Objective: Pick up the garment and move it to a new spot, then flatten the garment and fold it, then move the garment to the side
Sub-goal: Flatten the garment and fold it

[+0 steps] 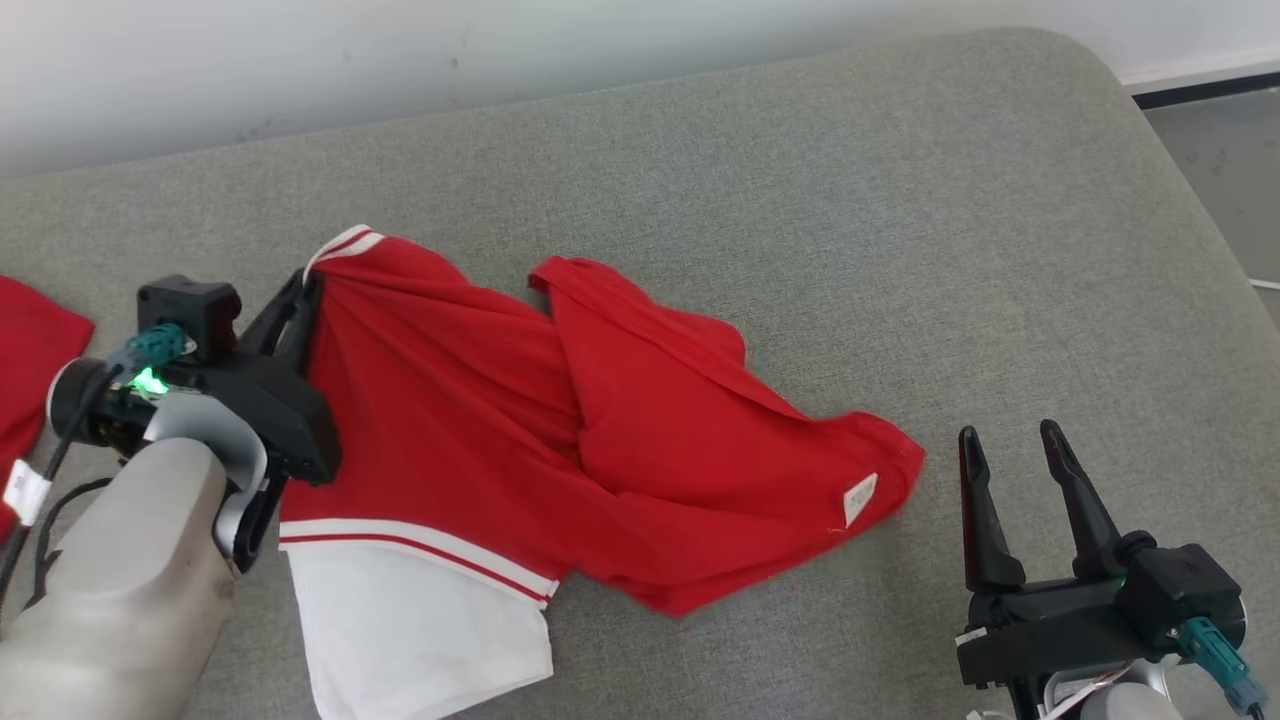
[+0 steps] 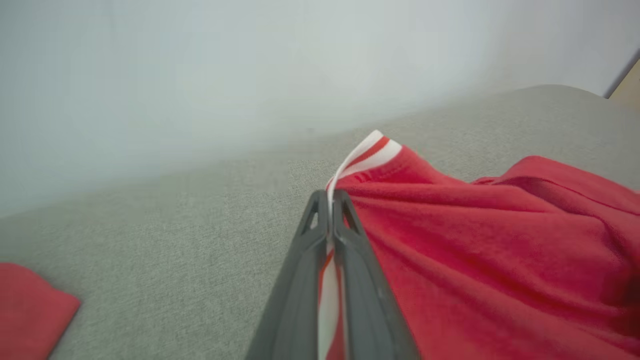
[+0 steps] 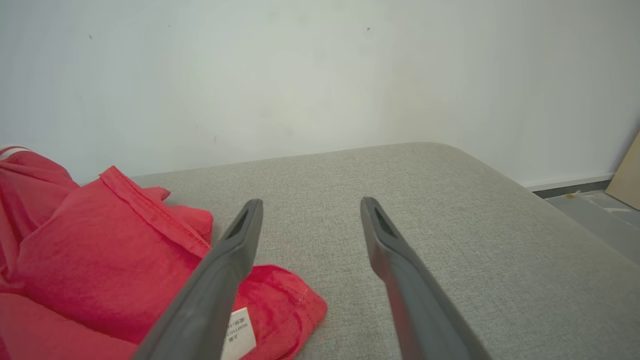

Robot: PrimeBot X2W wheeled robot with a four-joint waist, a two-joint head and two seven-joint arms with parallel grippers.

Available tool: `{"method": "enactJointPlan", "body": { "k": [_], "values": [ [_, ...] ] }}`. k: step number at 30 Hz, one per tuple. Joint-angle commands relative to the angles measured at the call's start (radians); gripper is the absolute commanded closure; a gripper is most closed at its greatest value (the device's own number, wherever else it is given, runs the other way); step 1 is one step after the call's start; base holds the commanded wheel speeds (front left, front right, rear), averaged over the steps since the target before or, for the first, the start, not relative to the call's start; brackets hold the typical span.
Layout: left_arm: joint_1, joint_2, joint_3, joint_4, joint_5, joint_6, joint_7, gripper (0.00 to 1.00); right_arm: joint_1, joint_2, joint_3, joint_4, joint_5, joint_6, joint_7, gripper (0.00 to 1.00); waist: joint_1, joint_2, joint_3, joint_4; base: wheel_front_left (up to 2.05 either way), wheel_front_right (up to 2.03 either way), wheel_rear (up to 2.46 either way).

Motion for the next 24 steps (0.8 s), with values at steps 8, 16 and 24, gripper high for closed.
{"method": "enactJointPlan", "body": {
  "k": [8,16,24],
  "values": [
    [0.078,0.012,0.117,-0.148,0.076,0.024,-0.004,0.0,-0.015,-0.005,0.015,-0.002,-0.006,-0.002,0.0,0.0,-0.0001,-0.0001,-0.023,0.024,0.0,0.0,0.0],
    [0.32,-0.003,0.377,-0.463,0.21,0.07,-0.004,0.0,0.007,-0.025,0.035,-0.013,0.001,-0.002,0.0,0.0,-0.0001,-0.0001,-0.109,0.086,0.0,0.0,0.0],
    [0.586,-0.054,0.564,-0.685,0.32,0.072,-0.004,0.0,0.045,-0.045,0.044,0.003,0.005,-0.002,0.0,0.0,-0.0001,-0.0001,-0.178,0.144,0.0,0.0,0.0]
  ]
}}
